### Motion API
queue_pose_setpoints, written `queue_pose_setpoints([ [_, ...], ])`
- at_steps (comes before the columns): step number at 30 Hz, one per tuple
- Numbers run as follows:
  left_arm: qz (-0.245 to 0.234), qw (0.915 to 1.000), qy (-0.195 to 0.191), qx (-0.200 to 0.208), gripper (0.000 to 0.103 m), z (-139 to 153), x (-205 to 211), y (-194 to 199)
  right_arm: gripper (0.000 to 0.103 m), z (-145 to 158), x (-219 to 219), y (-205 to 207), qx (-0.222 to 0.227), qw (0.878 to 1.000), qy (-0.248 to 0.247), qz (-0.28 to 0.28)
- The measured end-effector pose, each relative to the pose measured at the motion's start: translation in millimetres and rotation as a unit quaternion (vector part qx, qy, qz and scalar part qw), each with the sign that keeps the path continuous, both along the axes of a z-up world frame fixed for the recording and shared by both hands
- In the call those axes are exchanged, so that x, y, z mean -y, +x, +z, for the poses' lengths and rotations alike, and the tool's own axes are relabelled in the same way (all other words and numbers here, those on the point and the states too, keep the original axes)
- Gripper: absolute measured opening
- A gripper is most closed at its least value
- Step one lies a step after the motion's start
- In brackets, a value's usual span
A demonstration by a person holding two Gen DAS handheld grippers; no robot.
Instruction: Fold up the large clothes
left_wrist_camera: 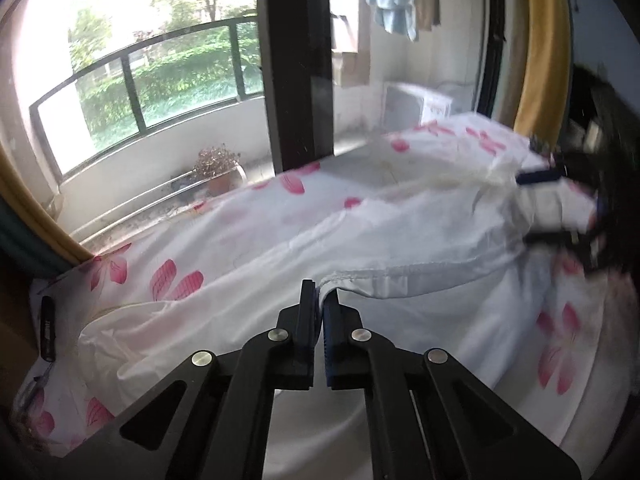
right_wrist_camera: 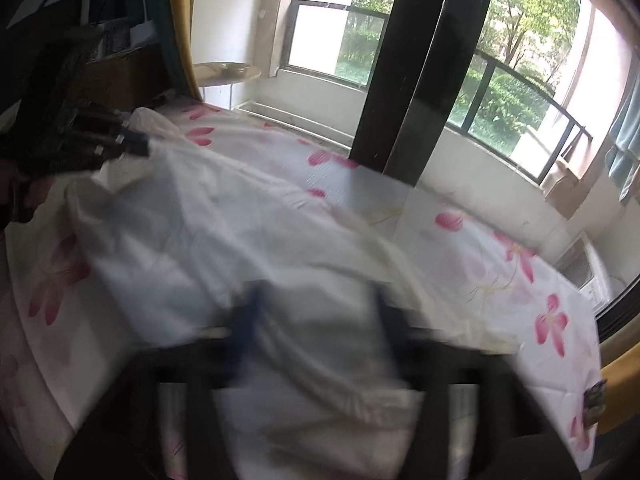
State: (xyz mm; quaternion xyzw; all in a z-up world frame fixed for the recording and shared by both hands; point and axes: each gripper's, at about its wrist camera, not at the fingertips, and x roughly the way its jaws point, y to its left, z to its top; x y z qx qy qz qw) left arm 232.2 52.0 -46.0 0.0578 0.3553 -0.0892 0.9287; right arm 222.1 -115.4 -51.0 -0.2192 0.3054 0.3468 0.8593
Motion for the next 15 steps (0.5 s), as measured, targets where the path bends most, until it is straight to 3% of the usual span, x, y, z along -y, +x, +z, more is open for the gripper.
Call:
queue_pose_setpoints([
  [7, 0.012, 0.9997, -0.014, 0.015, 0.004, 18.0, -8.2, 10.3, 0.073, 0.1, -26.9, -6.4, 0.024, 0.999, -0.013, 0.021],
  [13, 0.005, 0.9994, -0.014, 0.030, 0.004, 32.1, -7.8, 16.6, 0.073, -15.7, -42.7, 21.4, 0.056, 0.995, -0.074, -0.031],
  [15, 0.002, 0.9994, -0.008, 0.035, 0.004, 36.0, -8.6, 21.2, 0.068, -15.3, -36.0, 32.4, 0.057, 0.994, -0.077, -0.047],
])
